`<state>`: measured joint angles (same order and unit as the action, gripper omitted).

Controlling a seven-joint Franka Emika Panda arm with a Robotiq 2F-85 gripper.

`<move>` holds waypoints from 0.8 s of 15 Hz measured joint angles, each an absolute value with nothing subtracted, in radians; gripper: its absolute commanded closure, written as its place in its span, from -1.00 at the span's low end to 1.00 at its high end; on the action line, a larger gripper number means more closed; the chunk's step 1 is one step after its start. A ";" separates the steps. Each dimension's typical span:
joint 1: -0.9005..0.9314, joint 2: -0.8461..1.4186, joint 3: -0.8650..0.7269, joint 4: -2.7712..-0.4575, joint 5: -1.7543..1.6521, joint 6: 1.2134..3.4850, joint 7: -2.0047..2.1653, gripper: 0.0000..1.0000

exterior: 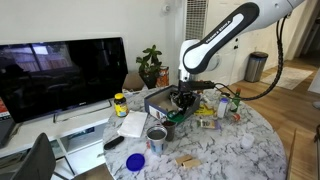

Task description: Put the green toy car on the green lid, then put the green lid on the transparent cup

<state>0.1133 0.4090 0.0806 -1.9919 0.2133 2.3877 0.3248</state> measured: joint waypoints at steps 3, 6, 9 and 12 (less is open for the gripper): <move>0.131 0.428 0.062 -1.971 0.194 2.406 0.399 0.96; 0.142 0.450 0.046 -1.948 0.189 2.411 0.450 0.96; 0.144 0.479 0.034 -1.921 0.189 2.411 0.485 0.96; 0.145 0.508 0.027 -1.893 0.189 2.411 0.510 0.96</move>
